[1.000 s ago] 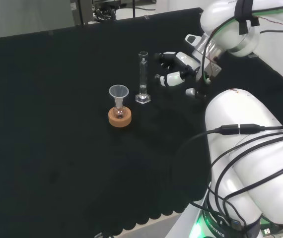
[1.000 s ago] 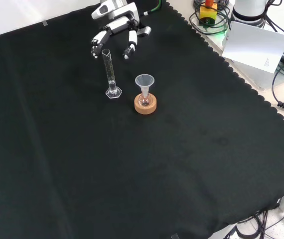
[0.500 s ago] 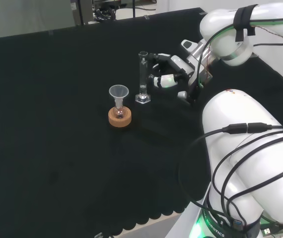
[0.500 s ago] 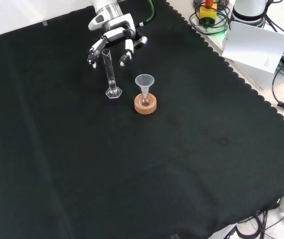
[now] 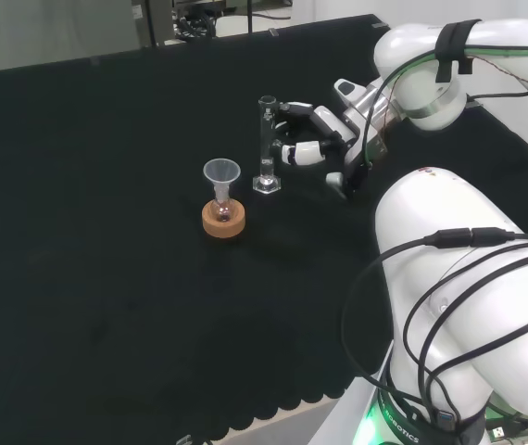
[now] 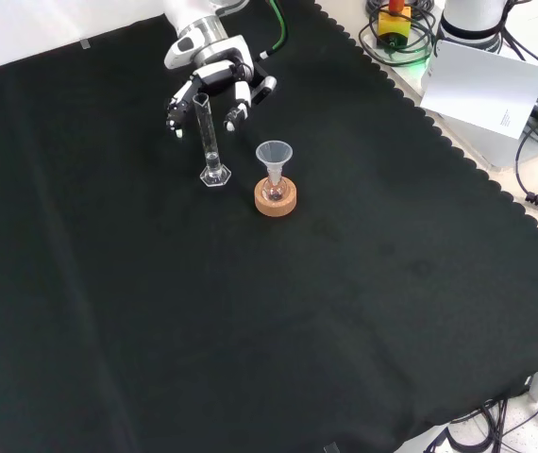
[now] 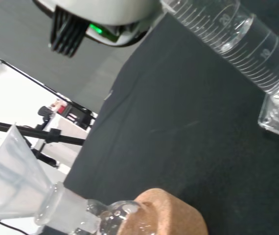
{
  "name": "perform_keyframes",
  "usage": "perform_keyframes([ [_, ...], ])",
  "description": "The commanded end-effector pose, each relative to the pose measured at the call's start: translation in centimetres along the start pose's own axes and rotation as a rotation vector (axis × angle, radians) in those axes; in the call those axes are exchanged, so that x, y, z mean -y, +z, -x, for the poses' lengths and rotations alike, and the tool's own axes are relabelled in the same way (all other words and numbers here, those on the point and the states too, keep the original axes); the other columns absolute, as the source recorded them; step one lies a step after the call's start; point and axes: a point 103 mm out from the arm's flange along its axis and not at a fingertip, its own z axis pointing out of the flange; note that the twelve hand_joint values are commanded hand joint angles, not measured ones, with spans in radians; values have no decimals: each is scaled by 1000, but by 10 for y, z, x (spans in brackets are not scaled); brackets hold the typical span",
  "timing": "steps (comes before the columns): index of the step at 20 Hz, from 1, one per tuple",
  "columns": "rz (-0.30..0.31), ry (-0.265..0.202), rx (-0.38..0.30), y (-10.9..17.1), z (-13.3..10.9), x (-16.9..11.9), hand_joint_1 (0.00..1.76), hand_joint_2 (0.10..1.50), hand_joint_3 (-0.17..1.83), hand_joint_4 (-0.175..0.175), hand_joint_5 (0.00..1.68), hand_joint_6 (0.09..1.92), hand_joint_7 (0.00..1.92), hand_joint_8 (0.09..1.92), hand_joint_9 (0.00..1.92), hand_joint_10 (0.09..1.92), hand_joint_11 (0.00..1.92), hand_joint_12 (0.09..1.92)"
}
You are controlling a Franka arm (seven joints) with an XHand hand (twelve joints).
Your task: Pick up the graduated cylinder.
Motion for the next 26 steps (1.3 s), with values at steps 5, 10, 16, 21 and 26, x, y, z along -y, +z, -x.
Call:
perform_keyframes([
  [5, 3, -33, -66, 15, -5, -7, 1112, 583, 731, -60, 603, 87, 425, 649, 631, 573, 374, 1302],
  [10, 5, -50, -107, 13, -2, -7, 1124, 585, 746, -59, 638, 99, 454, 653, 662, 569, 396, 1300],
  [16, 3, -55, -111, 20, -2, -10, 1130, 589, 773, -54, 675, 144, 487, 642, 691, 545, 418, 1285],
  [21, 15, -59, -152, 22, 1, -10, 1132, 588, 794, -47, 673, 250, 523, 618, 726, 508, 438, 1276],
  [26, 23, -67, -172, 22, 2, -11, 1133, 587, 803, -45, 585, 493, 538, 610, 747, 483, 452, 1274],
])
